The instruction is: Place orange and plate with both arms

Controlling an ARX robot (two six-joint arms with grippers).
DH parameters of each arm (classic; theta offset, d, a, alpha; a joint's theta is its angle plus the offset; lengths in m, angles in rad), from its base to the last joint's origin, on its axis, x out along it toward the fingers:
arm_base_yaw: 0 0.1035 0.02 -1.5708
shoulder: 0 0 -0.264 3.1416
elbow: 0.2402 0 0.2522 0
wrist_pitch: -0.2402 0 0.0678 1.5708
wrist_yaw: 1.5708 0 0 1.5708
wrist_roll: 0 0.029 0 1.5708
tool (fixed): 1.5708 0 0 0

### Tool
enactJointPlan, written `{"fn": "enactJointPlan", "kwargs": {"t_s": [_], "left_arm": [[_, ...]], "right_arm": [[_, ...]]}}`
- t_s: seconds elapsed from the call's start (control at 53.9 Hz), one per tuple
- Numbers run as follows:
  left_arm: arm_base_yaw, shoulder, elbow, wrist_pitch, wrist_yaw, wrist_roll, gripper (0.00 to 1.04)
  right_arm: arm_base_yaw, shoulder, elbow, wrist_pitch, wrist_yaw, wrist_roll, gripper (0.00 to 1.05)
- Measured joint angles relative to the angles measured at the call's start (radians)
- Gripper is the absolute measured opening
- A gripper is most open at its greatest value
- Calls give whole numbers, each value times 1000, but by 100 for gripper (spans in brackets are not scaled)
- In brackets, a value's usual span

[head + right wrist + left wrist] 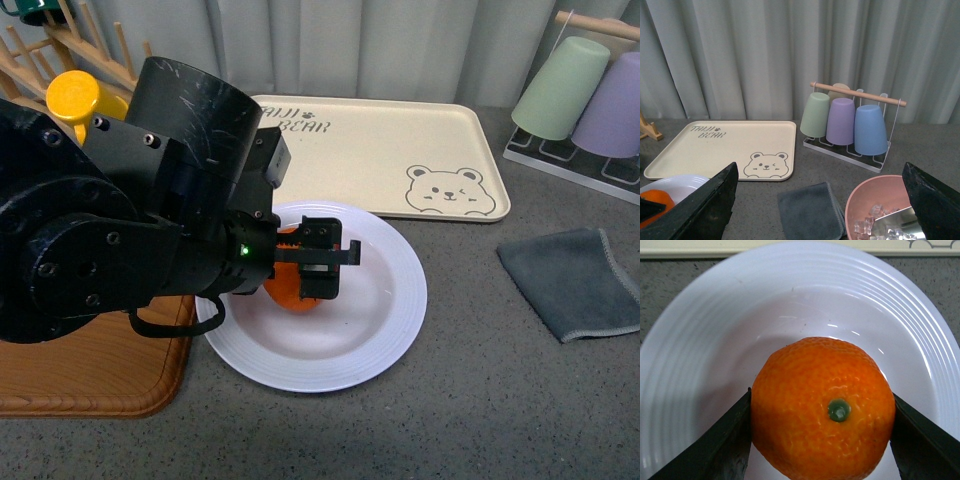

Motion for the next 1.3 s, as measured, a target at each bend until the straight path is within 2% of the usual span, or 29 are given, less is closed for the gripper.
{"fn": "enactJointPlan", "kwargs": {"t_s": [0.241, 0.316, 0.427, 0.575, 0.724, 0.984, 1.151, 1.299], "left_arm": [[0, 6, 18, -29, 4, -9, 69], [6, 5, 20, -37, 6, -16, 87], [17, -8, 14, -39, -3, -11, 100], [48, -124, -25, -14, -48, 13, 98], [103, -286, -105, 41, -132, 41, 98], [250, -620, -407, 90, -215, 46, 98], [294, -888, -629, 13, -282, 29, 98], [334, -1109, -723, -100, -306, 8, 98]], "right_arm": [[0, 0, 0, 0, 0, 0, 96], [0, 0, 0, 0, 0, 0, 96], [0, 0, 0, 0, 0, 0, 96], [0, 0, 0, 0, 0, 0, 96], [0, 0, 0, 0, 0, 0, 96], [0, 0, 0, 0, 0, 0, 96], [0, 0, 0, 0, 0, 0, 96], [0, 0, 0, 0, 0, 0, 96]]}}
